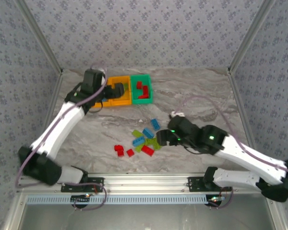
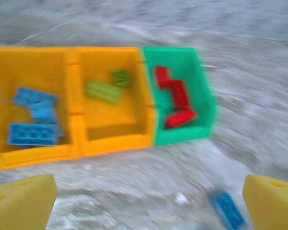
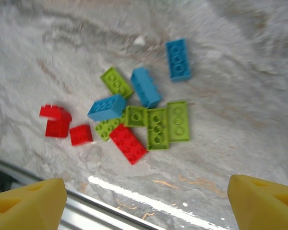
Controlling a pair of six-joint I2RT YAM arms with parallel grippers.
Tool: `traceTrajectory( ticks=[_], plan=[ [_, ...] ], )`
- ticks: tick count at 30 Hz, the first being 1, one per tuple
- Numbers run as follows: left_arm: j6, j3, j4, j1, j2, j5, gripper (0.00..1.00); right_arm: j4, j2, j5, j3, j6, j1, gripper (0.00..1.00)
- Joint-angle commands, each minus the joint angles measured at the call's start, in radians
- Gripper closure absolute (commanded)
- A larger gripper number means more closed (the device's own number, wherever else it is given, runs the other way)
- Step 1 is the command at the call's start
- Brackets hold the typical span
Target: Sort the legos into containers by color
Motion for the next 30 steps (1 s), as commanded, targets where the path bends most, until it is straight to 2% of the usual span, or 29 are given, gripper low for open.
traceTrajectory(
  ticks=[1, 6, 9, 14, 19, 25, 30],
  plan=[
    [0.168, -0.073, -0.072, -0.026, -0.163, -0.052, 0.01, 0.097, 0.166, -0.065, 0.059, -0.053, 0.077, 0.10],
    [0.379, -0.202, -0.116, -0.027, -0.414, -0.045, 0.01, 0.295, 0.419, -0.127, 0.128, -0.059, 0.172, 0.09],
    [0.468, -0.287, -0.118, -0.026, -0.531, -0.050, 0.01, 0.383, 0.535, -0.166, 0.149, -0.059, 0.185, 0.08],
    [0.451, -0.372, -0.117, -0.024, -0.631, -0.151, 0.01, 0.379, 0.686, -0.153, 0.214, -0.095, 0.190, 0.07],
    [0.398, -0.429, -0.076, -0.023, -0.708, -0.258, 0.01, 0.370, 0.817, -0.163, 0.331, -0.204, 0.191, 0.09],
    [0.375, -0.482, -0.026, -0.017, -0.770, -0.312, 0.01, 0.343, 0.958, -0.183, 0.439, -0.299, 0.178, 0.16],
    [0.364, -0.500, -0.016, 0.001, -0.779, -0.303, 0.01, 0.310, 1.021, -0.172, 0.470, -0.356, 0.173, 0.14]
  ],
)
